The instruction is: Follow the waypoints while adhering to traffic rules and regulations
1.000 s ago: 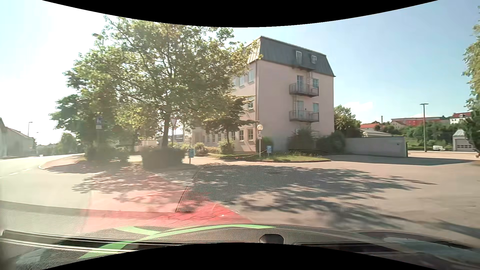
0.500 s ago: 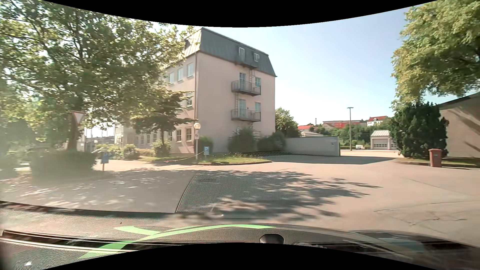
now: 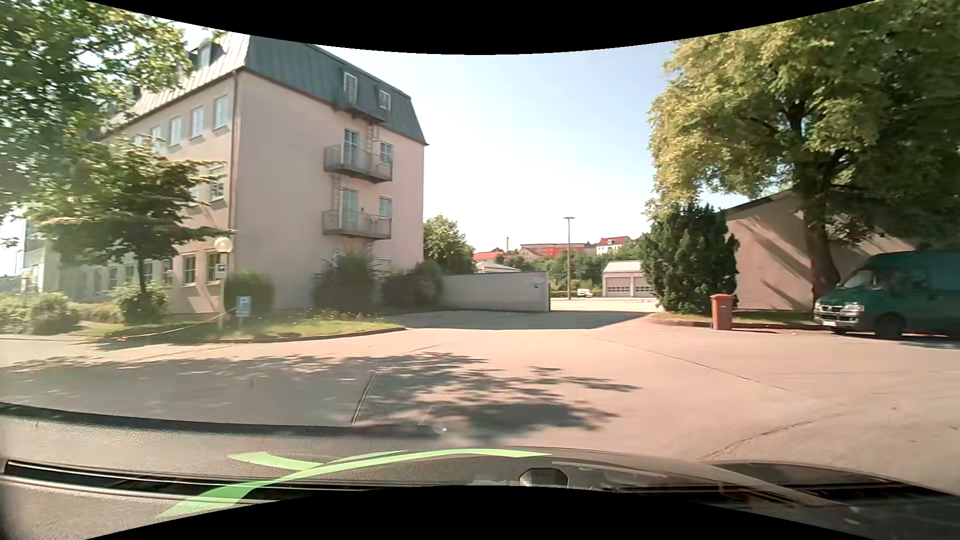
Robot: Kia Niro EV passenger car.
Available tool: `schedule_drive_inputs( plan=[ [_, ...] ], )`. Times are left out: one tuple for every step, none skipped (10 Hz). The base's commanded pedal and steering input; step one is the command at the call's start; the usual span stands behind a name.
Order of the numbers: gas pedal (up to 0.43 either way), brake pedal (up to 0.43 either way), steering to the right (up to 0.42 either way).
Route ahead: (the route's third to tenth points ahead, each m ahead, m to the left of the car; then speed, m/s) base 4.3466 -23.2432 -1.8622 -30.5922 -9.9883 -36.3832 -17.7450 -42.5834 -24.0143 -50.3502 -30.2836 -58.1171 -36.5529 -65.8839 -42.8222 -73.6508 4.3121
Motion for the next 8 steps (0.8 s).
schedule_drive_inputs(
  plan=[
    [0.087,0.0,0.533],
    [0.118,0.0,0.531],
    [0.118,0.0,0.527],
    [0.118,0.0,0.52],
    [0.138,0.0,0.514],
    [0.138,0.0,0.511],
    [0.138,0.0,0.509],
    [0.138,0.0,0.503]
  ],
)
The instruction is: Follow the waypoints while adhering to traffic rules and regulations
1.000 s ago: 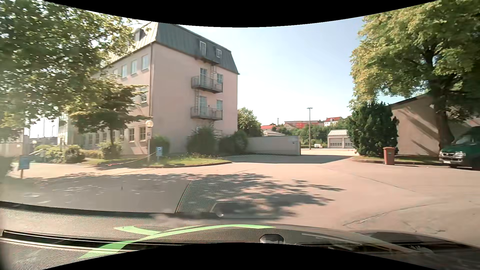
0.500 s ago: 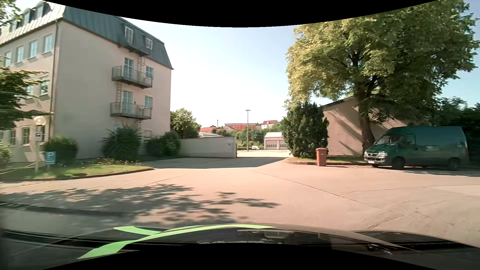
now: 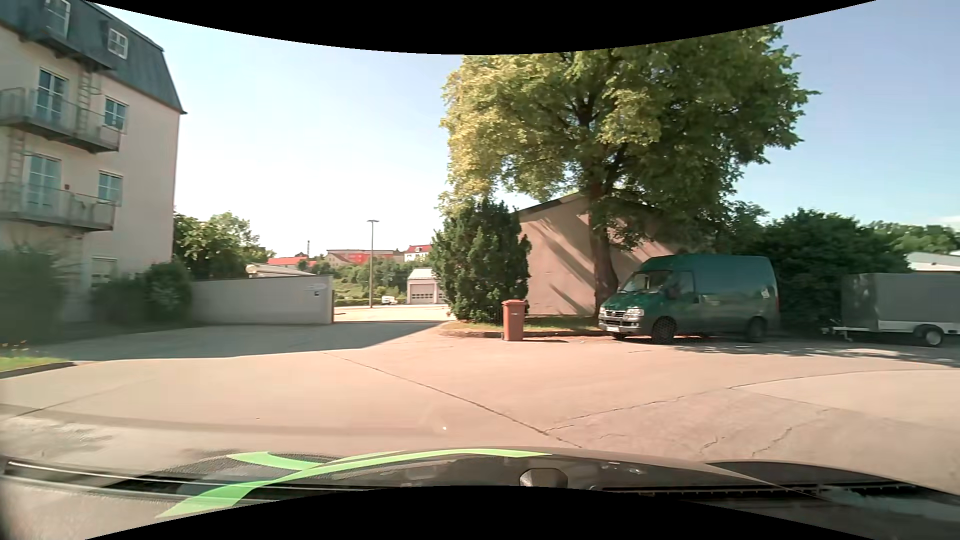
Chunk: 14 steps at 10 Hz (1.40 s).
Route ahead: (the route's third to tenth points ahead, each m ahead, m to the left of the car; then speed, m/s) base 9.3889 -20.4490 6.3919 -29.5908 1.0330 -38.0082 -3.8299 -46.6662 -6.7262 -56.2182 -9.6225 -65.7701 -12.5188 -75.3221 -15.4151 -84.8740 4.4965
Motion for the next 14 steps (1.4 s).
schedule_drive_inputs(
  plan=[
    [0.138,0.0,0.496],
    [0.138,0.0,0.492],
    [0.15,0.0,0.481],
    [0.15,0.0,0.471],
    [0.157,0.0,0.458],
    [0.157,0.0,0.451],
    [0.169,0.0,0.447],
    [0.177,0.0,0.436],
    [0.177,0.0,0.432],
    [0.177,0.0,0.428],
    [0.177,0.0,0.409],
    [0.177,0.0,0.376],
    [0.177,0.0,0.347],
    [0.22,0.0,0.329]
  ],
)
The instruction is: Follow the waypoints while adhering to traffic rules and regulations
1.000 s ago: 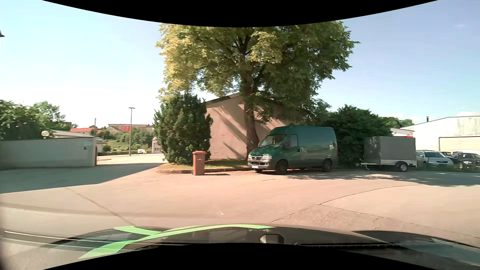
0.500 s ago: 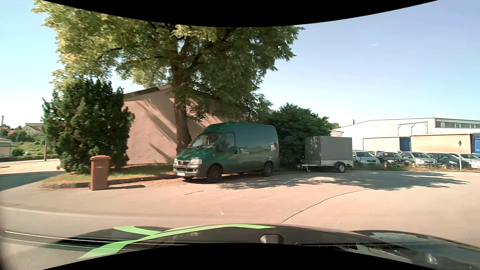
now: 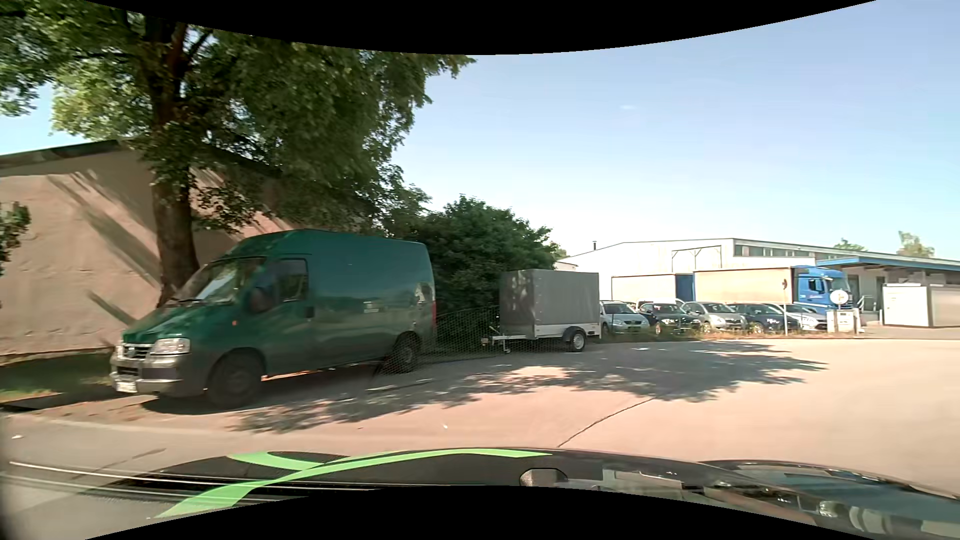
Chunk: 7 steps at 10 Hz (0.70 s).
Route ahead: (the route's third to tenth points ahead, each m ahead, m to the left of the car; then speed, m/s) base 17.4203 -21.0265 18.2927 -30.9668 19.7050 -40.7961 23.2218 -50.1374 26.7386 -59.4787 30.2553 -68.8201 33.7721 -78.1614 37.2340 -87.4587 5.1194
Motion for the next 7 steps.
schedule_drive_inputs(
  plan=[
    [0.22,0.0,0.316],
    [0.22,0.0,0.313],
    [0.22,0.0,0.313],
    [0.22,0.0,0.313],
    [0.22,0.0,0.312],
    [0.22,0.0,0.312],
    [0.22,0.0,0.312]
  ],
)
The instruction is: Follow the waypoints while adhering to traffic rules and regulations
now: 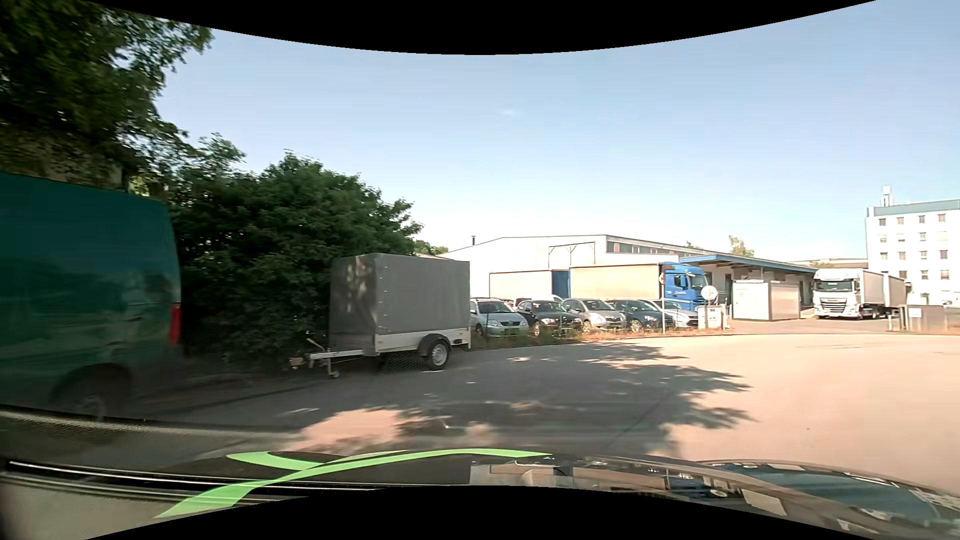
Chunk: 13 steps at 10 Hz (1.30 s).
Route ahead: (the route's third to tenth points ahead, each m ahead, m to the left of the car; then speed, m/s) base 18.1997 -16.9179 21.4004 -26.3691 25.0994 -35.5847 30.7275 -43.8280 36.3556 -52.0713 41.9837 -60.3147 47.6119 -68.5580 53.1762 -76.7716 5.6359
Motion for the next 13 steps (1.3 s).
schedule_drive_inputs(
  plan=[
    [0.197,0.0,0.311],
    [0.189,0.0,0.312],
    [0.177,0.0,0.315],
    [0.157,0.0,0.315],
    [0.15,0.0,0.315],
    [0.15,0.0,0.314],
    [0.15,0.0,0.306],
    [0.157,0.0,0.291],
    [0.157,0.0,0.271],
    [0.157,0.0,0.255],
    [0.157,0.0,0.234],
    [0.157,0.0,0.206],
    [0.13,0.0,0.185]
  ],
)
